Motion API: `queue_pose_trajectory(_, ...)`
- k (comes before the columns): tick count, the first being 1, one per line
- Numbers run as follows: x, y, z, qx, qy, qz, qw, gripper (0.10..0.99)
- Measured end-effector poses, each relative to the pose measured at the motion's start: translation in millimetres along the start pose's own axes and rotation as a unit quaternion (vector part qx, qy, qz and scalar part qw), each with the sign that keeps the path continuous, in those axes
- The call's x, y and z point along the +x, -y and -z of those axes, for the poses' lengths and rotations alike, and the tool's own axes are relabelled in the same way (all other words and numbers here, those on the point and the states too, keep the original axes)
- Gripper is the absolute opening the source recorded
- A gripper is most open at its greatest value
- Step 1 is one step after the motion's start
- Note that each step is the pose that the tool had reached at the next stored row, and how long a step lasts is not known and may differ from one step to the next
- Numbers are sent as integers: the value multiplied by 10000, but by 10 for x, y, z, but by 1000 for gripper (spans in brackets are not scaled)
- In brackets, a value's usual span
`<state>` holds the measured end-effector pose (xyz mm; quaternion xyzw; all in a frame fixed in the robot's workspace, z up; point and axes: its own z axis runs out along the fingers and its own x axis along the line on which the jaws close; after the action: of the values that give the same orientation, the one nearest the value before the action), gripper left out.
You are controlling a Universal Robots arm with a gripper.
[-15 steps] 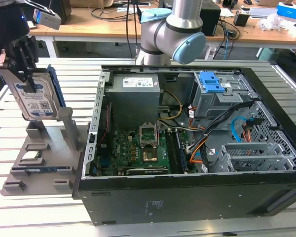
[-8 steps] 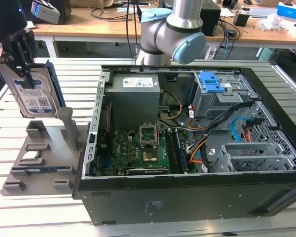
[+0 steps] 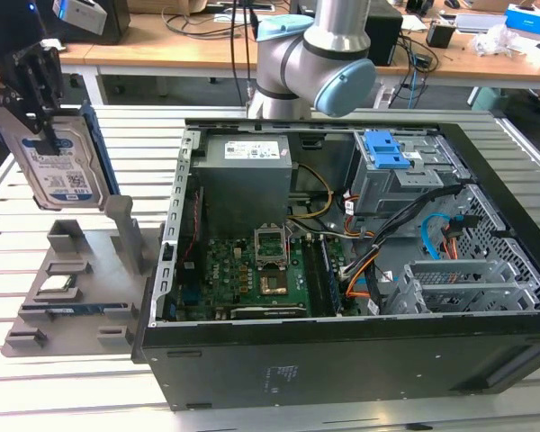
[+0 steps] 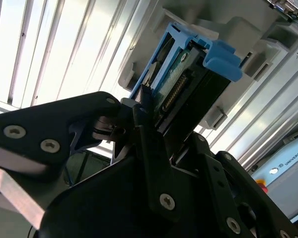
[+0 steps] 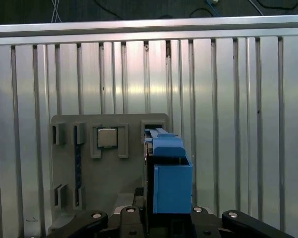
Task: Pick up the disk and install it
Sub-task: 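Pick up the disk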
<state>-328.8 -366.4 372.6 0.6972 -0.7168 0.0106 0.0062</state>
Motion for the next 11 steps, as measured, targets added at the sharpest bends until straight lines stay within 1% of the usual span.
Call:
queue_pose_trajectory(2, 1, 0, 36, 0, 0, 0, 10000, 353)
queue_pose_trajectory(11, 3, 1, 139, 0, 0, 0, 10000, 353)
